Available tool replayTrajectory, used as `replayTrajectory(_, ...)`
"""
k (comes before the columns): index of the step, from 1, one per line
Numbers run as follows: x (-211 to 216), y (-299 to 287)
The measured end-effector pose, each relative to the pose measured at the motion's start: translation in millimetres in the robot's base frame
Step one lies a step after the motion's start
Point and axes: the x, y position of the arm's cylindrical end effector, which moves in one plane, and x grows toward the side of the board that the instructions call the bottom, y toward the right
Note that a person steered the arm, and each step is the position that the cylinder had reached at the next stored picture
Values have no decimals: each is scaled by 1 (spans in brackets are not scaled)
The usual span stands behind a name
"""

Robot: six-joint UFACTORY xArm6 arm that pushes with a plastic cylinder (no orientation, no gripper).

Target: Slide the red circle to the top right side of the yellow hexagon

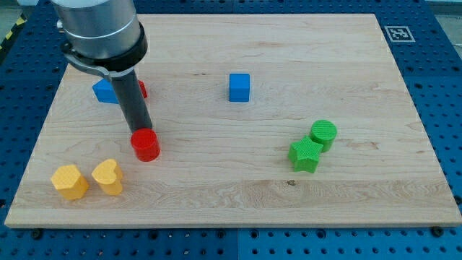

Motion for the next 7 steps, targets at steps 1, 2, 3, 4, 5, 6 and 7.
replayTrajectory(1, 0, 1)
replayTrajectory(2, 0, 27)
replayTrajectory(3, 0, 58)
replayTrajectory(4, 15, 65)
replayTrajectory(5, 20, 53)
replayTrajectory(6, 21, 34)
replayTrajectory(7, 29, 19)
